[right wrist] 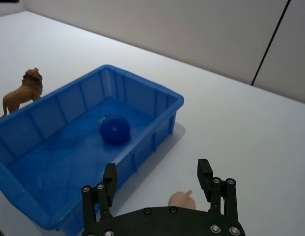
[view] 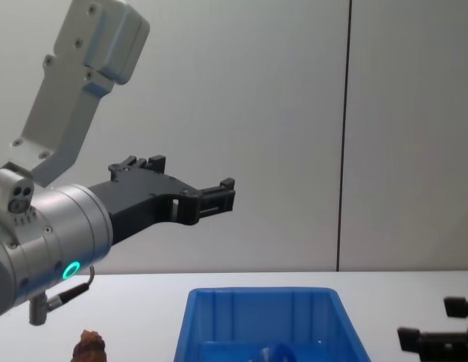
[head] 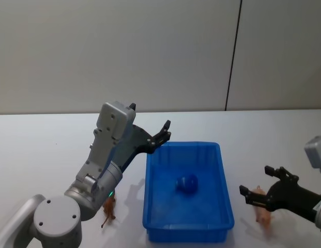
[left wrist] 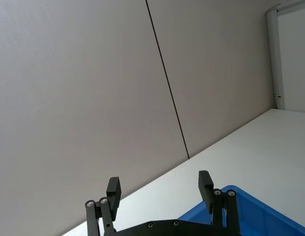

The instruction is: Pick up the two dolls from the table and place them into the box.

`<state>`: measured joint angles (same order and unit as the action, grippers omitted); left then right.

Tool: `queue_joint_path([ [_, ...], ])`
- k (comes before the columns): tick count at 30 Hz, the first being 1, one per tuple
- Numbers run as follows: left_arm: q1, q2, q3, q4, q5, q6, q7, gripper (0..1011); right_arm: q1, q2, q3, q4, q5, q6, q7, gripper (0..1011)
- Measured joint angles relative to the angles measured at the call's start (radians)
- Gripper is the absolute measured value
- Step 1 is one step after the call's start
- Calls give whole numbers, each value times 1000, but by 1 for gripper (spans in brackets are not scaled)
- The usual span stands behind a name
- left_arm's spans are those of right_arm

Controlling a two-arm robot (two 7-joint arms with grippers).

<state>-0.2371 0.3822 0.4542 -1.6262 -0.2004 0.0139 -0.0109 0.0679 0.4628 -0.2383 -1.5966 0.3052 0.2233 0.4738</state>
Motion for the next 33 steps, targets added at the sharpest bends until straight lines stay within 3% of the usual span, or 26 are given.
queue_joint_path([
  [18, 0, 0, 0, 0, 0, 0, 0, 1001, -6, 7, -10, 36, -28, 102, -18, 1004],
  [33, 0, 0, 0, 0, 0, 0, 0, 1001, -2, -3, -22, 69, -35, 142, -25, 1004],
])
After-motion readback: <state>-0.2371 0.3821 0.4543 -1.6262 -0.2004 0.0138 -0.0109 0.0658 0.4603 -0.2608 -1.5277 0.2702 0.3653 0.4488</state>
